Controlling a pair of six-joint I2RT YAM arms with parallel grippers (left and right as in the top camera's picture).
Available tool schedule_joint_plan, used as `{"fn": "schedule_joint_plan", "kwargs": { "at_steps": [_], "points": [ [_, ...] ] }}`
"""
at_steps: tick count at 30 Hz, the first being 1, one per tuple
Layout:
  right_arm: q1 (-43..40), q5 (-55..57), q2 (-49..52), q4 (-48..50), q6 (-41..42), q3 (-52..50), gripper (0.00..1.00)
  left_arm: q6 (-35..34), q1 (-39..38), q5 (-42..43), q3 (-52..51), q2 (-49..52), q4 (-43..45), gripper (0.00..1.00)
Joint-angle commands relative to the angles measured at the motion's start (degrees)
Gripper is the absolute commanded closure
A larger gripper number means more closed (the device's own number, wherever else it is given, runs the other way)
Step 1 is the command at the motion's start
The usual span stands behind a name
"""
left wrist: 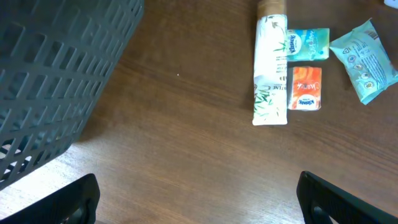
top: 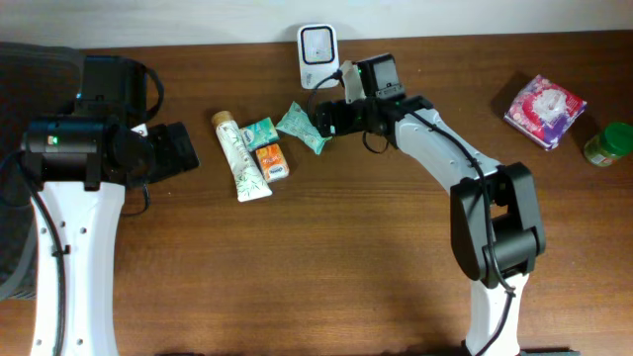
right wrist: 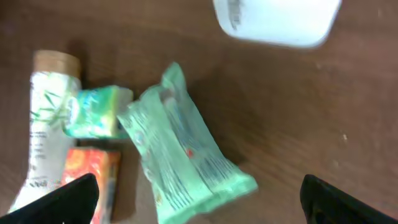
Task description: Scan the item barcode
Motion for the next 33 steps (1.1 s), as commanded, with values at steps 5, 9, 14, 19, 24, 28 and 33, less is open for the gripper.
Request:
{"fn": "schedule_joint_plan", "kwargs": {
  "at_steps": [5, 9, 14, 19, 24, 28, 33],
  "points": [
    [4.0, -0.6, 6.8, 12.1, -1.2, -0.2, 0.15, -0.7, 0.2, -0.3, 0.3, -0.7, 0.1, 0.01],
    [4.9, -0.4, 8.5, 11.1, -1.2, -0.2, 0.24, -0.7, 0.2, -0.3, 0.3, -0.7, 0.1, 0.01],
    [4.7, -0.3, 5.3, -1.3, -1.2, -0.1, 0.81, -0.7, 0.2, -0.3, 0.3, -0.7, 0.1, 0.01],
    [4.8, 3.5, -6.4, -25.8, -1.1, -0.1, 0.96, -0.7, 0.2, -0.3, 0.3, -0.7, 0.1, 0.01],
    [4.6, 3.7, -8.2, -35.1, -0.5, 0.4, 0.37, -0.7, 0.2, -0.3, 0.3, -0.7, 0.1, 0.01],
    [1.7, 4.2, -8.0, -35.5, 0.6, 3.2, 0.15, -0.7, 0.2, -0.3, 0.3, -0.7, 0.1, 0.01],
    [1.1, 7.3, -7.6, -45.8, 0.5, 2.7, 0.27, -0.7, 0.2, -0.3, 0.3, -0.7, 0.1, 0.01]
  ]
}}
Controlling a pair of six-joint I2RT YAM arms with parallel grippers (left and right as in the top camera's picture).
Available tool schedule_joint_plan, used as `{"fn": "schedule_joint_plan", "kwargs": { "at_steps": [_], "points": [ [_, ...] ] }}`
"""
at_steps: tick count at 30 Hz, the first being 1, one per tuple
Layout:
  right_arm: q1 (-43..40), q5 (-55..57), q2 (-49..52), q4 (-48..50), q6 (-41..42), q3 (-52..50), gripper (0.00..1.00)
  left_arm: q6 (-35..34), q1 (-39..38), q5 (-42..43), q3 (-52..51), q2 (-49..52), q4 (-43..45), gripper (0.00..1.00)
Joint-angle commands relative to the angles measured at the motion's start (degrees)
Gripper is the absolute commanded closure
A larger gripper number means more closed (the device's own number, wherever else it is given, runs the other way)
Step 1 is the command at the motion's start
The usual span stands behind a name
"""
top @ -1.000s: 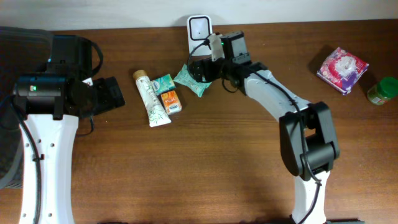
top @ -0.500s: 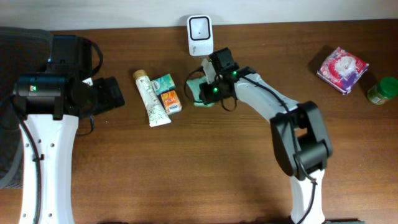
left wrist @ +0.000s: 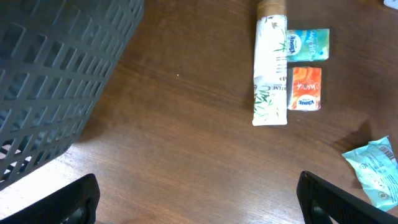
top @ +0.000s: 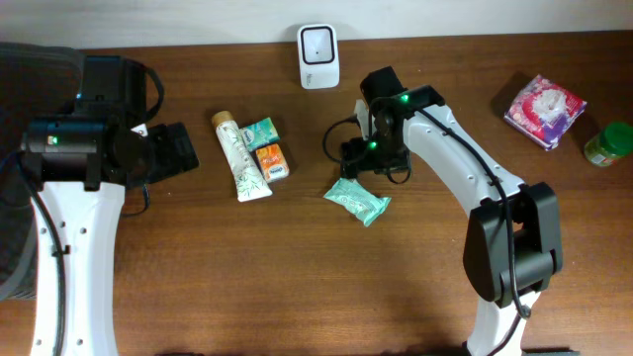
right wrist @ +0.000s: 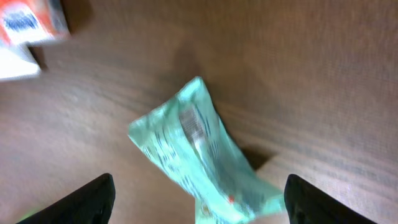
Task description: Scan the item barcode
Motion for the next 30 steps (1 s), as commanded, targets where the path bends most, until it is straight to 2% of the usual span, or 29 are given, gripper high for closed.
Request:
{"fn": "schedule_joint_plan", "kwargs": {
  "at_steps": [1, 5, 8, 9, 12, 13, 15, 17, 18, 20, 21, 24, 25, 26, 30],
  "points": [
    [0.2, 1.6, -0.9, -6.6, -1.9, 0.3, 0.41, -0.7, 0.2, -0.3, 0.3, -0.7, 0.0, 0.01],
    [1.1, 2.4, -0.8, -9.8, -7.3, -1.2, 0.44, -0.7, 0.2, -0.3, 0.3, -0.7, 0.0, 0.01],
    [2.5, 4.5, 0.8, -4.3, -8.9, -6.0, 0.34, -0.7, 0.2, -0.3, 0.3, -0.7, 0.0, 0.01],
    [2.7, 4.5, 1.7, -3.2, -9.6, -6.2, 0.34, -0.7, 0.2, -0.3, 0.3, -0.7, 0.0, 0.01],
    [2.7, 4.3, 2.9, 2.9, -6.9, -6.2, 0.59, -0.7, 0.2, -0.3, 0.3, -0.7, 0.0, 0.01],
    [2.6, 4.3, 2.9, 5.7, -3.5, -6.2, 0.73, -0.7, 0.2, -0.3, 0.3, -0.7, 0.0, 0.01],
    [2.6, 4.3, 2.9, 9.2, 3.7, -6.2, 0.76, -0.7, 0.2, -0.3, 0.3, -0.7, 0.0, 0.01],
    [2.6, 4.3, 2.9, 12.5, 10.2, -6.2, 0.89, -0.7, 0.2, -0.3, 0.3, -0.7, 0.0, 0.01],
    [2.3, 4.3, 2.9, 13.5, 11.4, -6.2, 0.88, -0.7, 0.2, -0.3, 0.3, -0.7, 0.0, 0.01],
    [1.1, 4.0, 2.9, 10.8, 8.3, -5.9, 0.54, -0.7, 0.2, -0.3, 0.3, -0.7, 0.0, 0.01],
    [0.5, 3.4, 2.9, 6.9, 4.6, -5.0, 0.43, -0.7, 0.2, -0.3, 0.3, -0.7, 0.0, 0.01],
    [0.1, 1.1, 2.9, -2.0, -0.8, -1.0, 0.32, -0.7, 0.2, -0.3, 0.3, -0.7, 0.0, 0.01],
    [1.0, -1.0, 2.9, -5.2, -6.2, -1.0, 0.26, -0.7, 0.2, -0.3, 0.3, -0.7, 0.0, 0.01],
    [1.7, -0.5, 2.9, -6.8, -8.7, -1.0, 0.25, -0.7, 0.2, -0.3, 0.3, -0.7, 0.0, 0.01],
    [5.0, 8.5, 3.1, -4.9, -8.7, -3.4, 0.24, -0.7, 0.2, -0.3, 0.3, -0.7, 0.0, 0.01]
  ]
}}
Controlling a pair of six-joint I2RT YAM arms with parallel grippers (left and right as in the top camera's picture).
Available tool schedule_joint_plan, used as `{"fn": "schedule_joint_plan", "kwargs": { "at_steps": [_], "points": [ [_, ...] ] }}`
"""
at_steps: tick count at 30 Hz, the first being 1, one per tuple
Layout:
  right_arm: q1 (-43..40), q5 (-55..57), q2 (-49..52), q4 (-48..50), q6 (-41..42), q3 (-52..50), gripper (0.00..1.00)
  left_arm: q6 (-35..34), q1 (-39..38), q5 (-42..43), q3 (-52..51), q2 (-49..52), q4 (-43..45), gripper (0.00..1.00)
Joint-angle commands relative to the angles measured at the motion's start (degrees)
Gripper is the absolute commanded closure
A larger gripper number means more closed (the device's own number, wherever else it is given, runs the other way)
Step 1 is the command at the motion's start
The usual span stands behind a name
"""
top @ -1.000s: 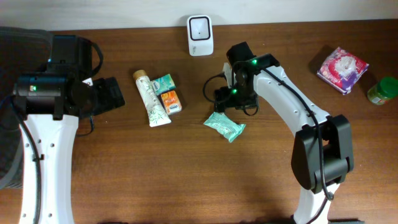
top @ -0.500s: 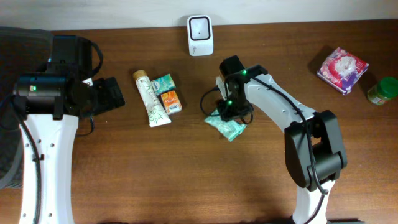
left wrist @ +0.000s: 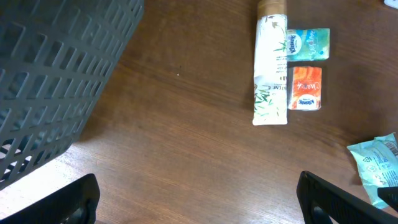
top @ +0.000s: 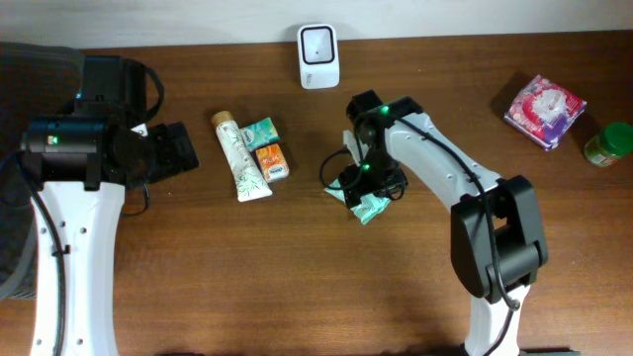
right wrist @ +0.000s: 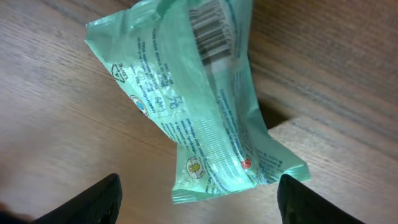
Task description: Scan the item barcode
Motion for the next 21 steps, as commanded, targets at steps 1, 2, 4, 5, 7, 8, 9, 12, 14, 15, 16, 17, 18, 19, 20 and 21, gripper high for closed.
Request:
{"fn": "schedule_joint_plan", "kwargs": {
  "at_steps": [1, 2, 4, 5, 7, 8, 9, 12, 14, 15, 16, 17, 18, 19, 20, 21],
  "points": [
    [1.7, 4.7, 0.3, 4.0, -1.4, -2.0, 0.25, -0.7, 0.2, -0.3, 0.3, -0.7, 0.1, 0.01],
    [1.7, 4.7, 0.3, 6.2, -1.1, -2.7, 0.33, -0.7, 0.2, -0.3, 0.3, -0.7, 0.1, 0.01],
    [1.7, 4.7, 0.4, 7.9, -1.2, -4.4, 0.37, -0.7, 0.2, -0.3, 0.3, -0.7, 0.1, 0.01],
    [1.7, 4.7, 0.7, 8.3, -1.2, -5.0, 0.42, -0.7, 0.2, -0.3, 0.3, -0.7, 0.1, 0.01],
    [1.8, -0.3, 1.6, 9.8, -1.2, -5.7, 0.59, -0.7, 0.2, -0.3, 0.3, -0.7, 0.1, 0.01],
    [1.8, -5.6, 1.6, 11.7, -0.9, -5.7, 0.63, -0.7, 0.2, -0.3, 0.3, -0.7, 0.1, 0.01],
    [1.7, -6.8, 1.6, 14.2, 3.3, -5.5, 0.67, -0.8, 0.2, -0.3, 0.3, -0.7, 0.1, 0.01],
    [-0.4, -6.9, 1.6, 21.6, 20.0, -4.0, 0.83, -0.7, 0.2, -0.3, 0.3, -0.7, 0.1, 0.01],
    [-3.3, -7.0, 1.6, 27.4, 31.6, -4.0, 0.82, -0.7, 0.2, -0.3, 0.3, -0.7, 0.1, 0.01],
    [-4.3, -7.6, 1.6, 29.3, 35.1, -4.0, 0.77, -0.7, 0.2, -0.3, 0.3, -0.7, 0.1, 0.01],
    [-5.1, -9.1, 1.6, 30.6, 35.5, -4.0, 0.71, -0.7, 0.2, -0.3, 0.3, -0.7, 0.1, 0.01],
    [-5.3, -9.1, 1.6, 30.2, 35.0, -4.0, 0.50, -0.7, 0.2, -0.3, 0.3, -0.7, 0.1, 0.01],
    [-5.2, -9.1, 1.6, 29.3, 33.9, -4.0, 0.43, -0.7, 0.2, -0.3, 0.3, -0.7, 0.1, 0.01],
    [-5.2, -9.2, 1.5, 28.4, 31.1, -4.0, 0.36, -0.7, 0.2, -0.3, 0.3, -0.7, 0.1, 0.01],
    [-5.2, -9.1, 1.4, 28.1, 28.2, -4.0, 0.35, -0.7, 0.2, -0.3, 0.3, -0.7, 0.1, 0.01],
    [-5.3, -9.1, 1.0, 28.1, 26.3, -4.0, 0.35, -0.7, 0.2, -0.3, 0.3, -0.7, 0.1, 0.01]
  ]
}}
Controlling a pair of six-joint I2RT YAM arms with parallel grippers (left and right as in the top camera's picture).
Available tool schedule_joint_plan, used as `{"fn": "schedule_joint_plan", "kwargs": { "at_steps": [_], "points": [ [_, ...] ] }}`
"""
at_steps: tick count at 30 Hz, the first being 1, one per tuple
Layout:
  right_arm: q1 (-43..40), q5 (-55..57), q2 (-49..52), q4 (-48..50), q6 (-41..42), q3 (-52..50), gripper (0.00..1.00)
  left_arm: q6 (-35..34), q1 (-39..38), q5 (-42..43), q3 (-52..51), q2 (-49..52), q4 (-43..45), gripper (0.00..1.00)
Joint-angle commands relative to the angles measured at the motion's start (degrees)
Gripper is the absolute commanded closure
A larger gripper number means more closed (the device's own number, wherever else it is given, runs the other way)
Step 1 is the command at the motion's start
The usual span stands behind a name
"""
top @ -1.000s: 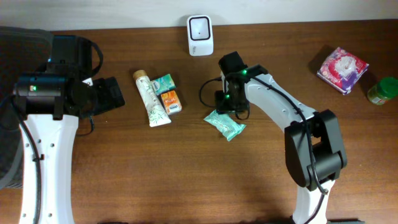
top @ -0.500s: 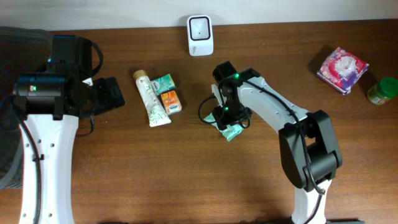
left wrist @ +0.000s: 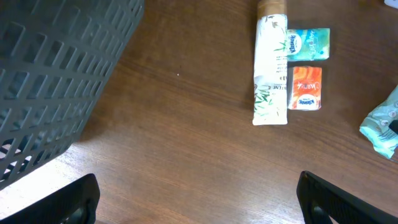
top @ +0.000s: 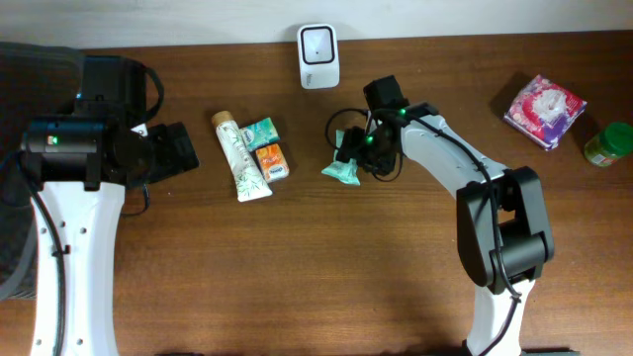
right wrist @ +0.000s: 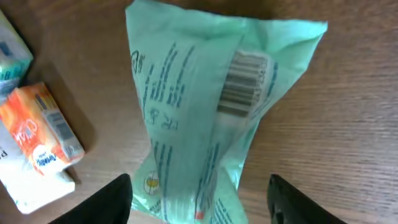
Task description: Scan the item barcode
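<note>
The green packet lies between the fingers of my right gripper, just right of the row of items and below the white scanner at the table's back edge. In the right wrist view the packet fills the frame, its barcode facing the camera. My right gripper is closed in on the packet's lower end. The packet's edge also shows at the right of the left wrist view. My left gripper is open over bare wood at the far left.
A bamboo-print tube, a teal tissue pack and an orange pack lie left of the packet. A pink packet and a green jar sit at the far right. A dark basket stands at the left edge.
My right gripper has moved up and left with the green packet, from the middle of the table to just below the scanner. Its fingers stand closer together. The left arm has not moved.
The green packet lay by the tissue packs with my right gripper next to it near the scanner. Then it lay barcode-up in the middle of the table. My right gripper stood over it there, and now holds it below the scanner.
</note>
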Motion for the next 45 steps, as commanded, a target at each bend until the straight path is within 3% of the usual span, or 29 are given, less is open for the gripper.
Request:
{"fn": "schedule_joint_plan", "kwargs": {
  "at_steps": [1, 3, 5, 8, 10, 18, 20, 21, 22, 23, 24, 27, 30, 34, 37, 43, 45],
  "points": [
    [0.0, -0.5, -1.6, -0.6, -5.6, 1.4, 0.35, -0.7, 0.2, -0.3, 0.3, -0.7, 0.1, 0.01],
    [0.0, 0.4, -4.3, -2.2, -6.7, 2.5, 0.32, -0.7, 0.2, -0.3, 0.3, -0.7, 0.1, 0.01],
    [-0.8, 1.5, -5.0, -3.1, -7.5, 2.5, 0.00, -0.7, 0.2, -0.3, 0.3, -0.7, 0.1, 0.01],
    [-4.3, -4.2, -4.8, -4.4, -8.6, 2.0, 0.01, -0.7, 0.2, -0.3, 0.3, -0.7, 0.1, 0.01],
    [-4.7, -11.0, -4.3, -4.4, -15.9, 1.7, 0.01, -0.7, 0.2, -0.3, 0.3, -0.7, 0.1, 0.01],
    [-5.2, -15.1, 3.2, -3.3, -14.0, 1.5, 0.01, -0.7, 0.2, -0.3, 0.3, -0.7, 0.1, 0.01],
    [-5.0, -15.3, 4.3, -1.8, -14.1, 1.1, 0.16, -0.7, 0.2, -0.3, 0.3, -0.7, 0.1, 0.01],
    [-5.0, -15.3, 4.9, -0.9, -15.6, 1.1, 0.47, -0.7, 0.2, -0.3, 0.3, -0.7, 0.1, 0.01],
    [-4.8, -15.3, 5.0, -0.9, -16.8, 1.1, 0.66, -0.7, 0.2, -0.3, 0.3, -0.7, 0.1, 0.01],
    [-4.2, -15.3, 5.0, -0.9, -17.0, 1.2, 0.92, -0.7, 0.2, -0.3, 0.3, -0.7, 0.1, 0.01],
    [-3.7, -16.2, 4.7, -0.6, -18.3, 1.2, 0.96, -0.7, 0.2, -0.3, 0.3, -0.7, 0.1, 0.01],
    [-1.6, -24.5, -0.3, -0.5, -32.7, 1.6, 0.96, -0.7, 0.2, -0.3, 0.3, -0.7, 0.1, 0.01],
    [2.7, -23.3, -9.0, -0.5, -46.4, 1.6, 0.96, -0.7, 0.2, -0.3, 0.3, -0.7, 0.1, 0.01],
    [10.3, 6.4, -13.2, 0.9, -46.4, 1.6, 0.96, -0.7, 0.2, -0.3, 0.3, -0.7, 0.1, 0.01],
    [13.0, 18.5, -13.2, 1.9, -43.9, 1.6, 0.96, -0.7, 0.2, -0.3, 0.3, -0.7, 0.1, 0.01],
    [13.0, 18.4, -13.2, 1.6, -43.9, 1.5, 0.96, -0.7, 0.2, -0.3, 0.3, -0.7, 0.1, 0.01],
    [13.0, 18.4, -12.1, -3.2, -44.0, 1.5, 0.96, -0.7, 0.2, -0.3, 0.3, -0.7, 0.1, 0.01]
  ]
}}
